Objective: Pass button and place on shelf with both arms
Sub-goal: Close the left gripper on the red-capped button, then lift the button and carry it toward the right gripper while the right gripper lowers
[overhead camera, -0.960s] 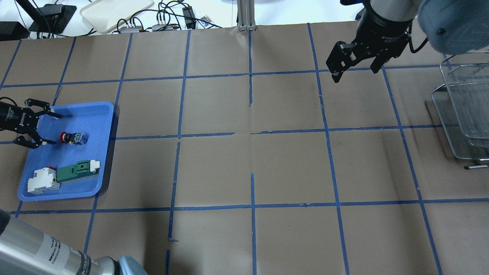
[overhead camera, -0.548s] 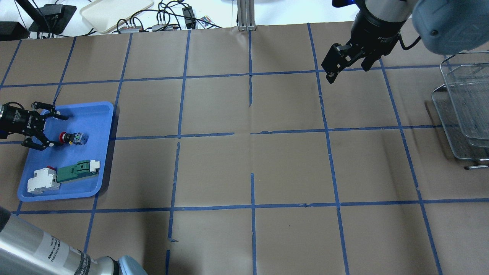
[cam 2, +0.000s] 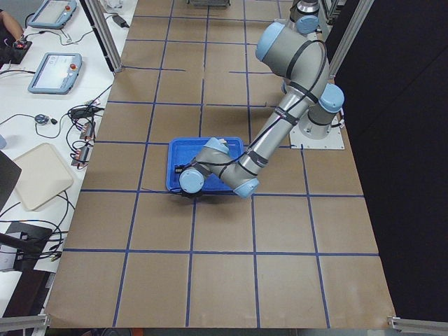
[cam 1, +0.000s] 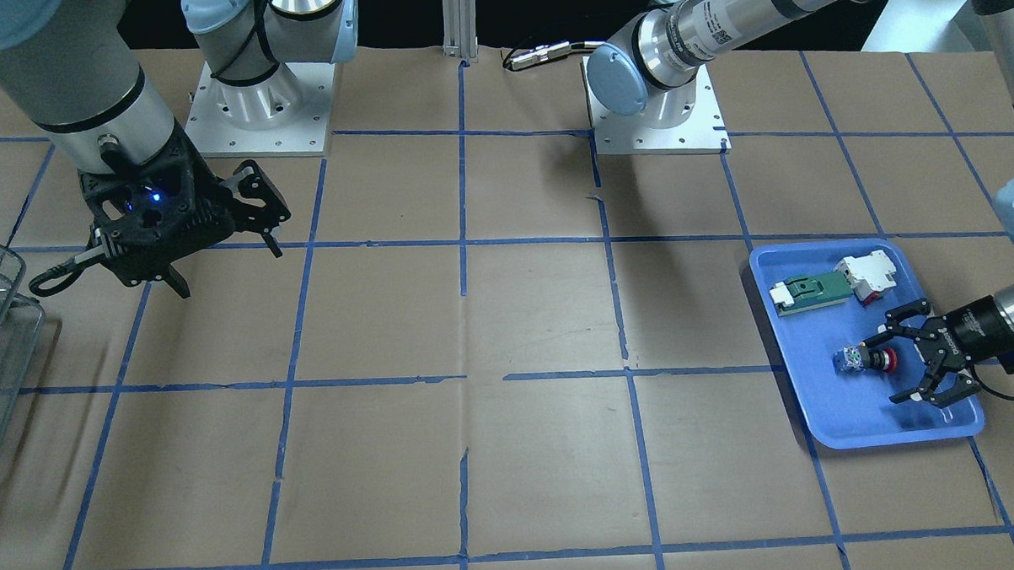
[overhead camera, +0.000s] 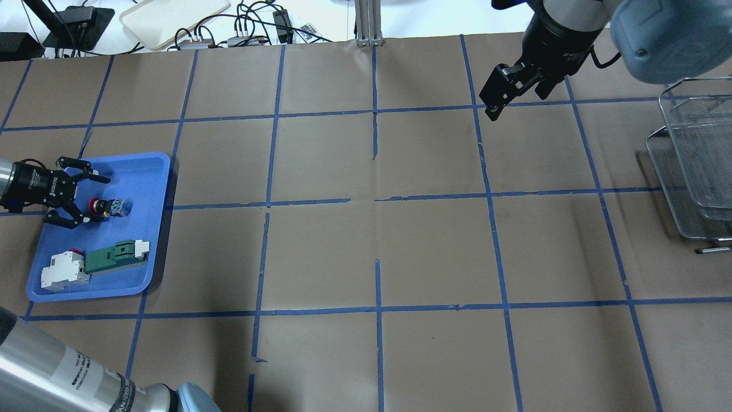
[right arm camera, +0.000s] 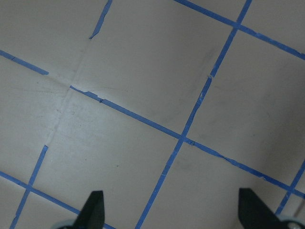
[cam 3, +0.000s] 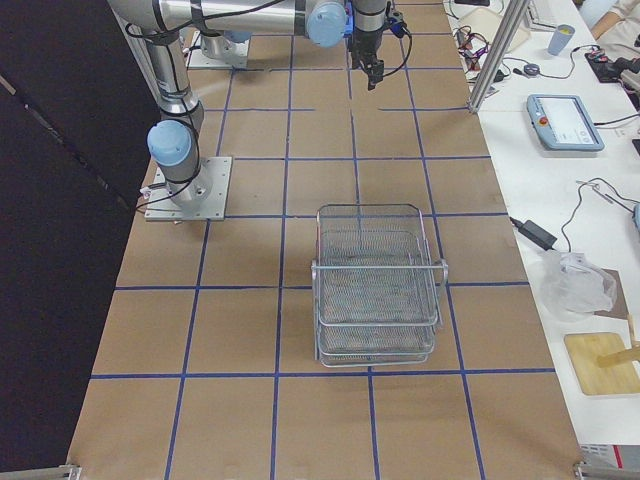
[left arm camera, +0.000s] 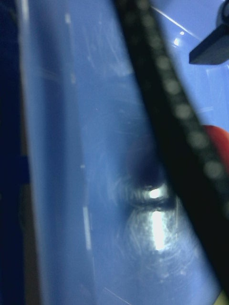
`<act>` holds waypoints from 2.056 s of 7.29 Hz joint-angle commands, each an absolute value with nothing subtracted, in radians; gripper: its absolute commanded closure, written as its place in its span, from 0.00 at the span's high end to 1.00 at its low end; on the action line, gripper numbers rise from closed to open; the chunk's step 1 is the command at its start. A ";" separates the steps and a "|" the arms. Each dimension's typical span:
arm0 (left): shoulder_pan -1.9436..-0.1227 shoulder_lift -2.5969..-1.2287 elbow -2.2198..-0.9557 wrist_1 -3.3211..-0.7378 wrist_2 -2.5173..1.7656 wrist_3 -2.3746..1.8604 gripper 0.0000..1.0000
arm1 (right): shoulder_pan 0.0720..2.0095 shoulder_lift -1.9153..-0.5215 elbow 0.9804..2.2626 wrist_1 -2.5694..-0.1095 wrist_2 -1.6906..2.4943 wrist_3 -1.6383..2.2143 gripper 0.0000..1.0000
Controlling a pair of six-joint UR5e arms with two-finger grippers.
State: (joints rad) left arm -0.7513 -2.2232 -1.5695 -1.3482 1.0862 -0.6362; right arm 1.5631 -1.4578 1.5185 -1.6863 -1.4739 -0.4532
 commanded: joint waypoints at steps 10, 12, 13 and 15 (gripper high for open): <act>-0.765 -2.162 -1.533 -1.505 1.095 -0.649 0.00 | 1.563 -1.460 1.522 -1.695 -1.471 -0.443 1.00; -0.848 -2.062 -1.519 -1.532 1.094 -0.743 0.00 | 1.560 -1.471 1.516 -1.704 -1.428 -0.495 1.00; -0.901 -2.009 -1.520 -1.534 1.091 -0.824 0.00 | 1.562 -1.489 1.517 -1.704 -1.427 -0.561 1.00; -1.080 -1.947 -1.520 -1.517 1.068 -1.027 0.00 | 1.557 -1.532 1.520 -1.697 -1.422 -0.639 1.00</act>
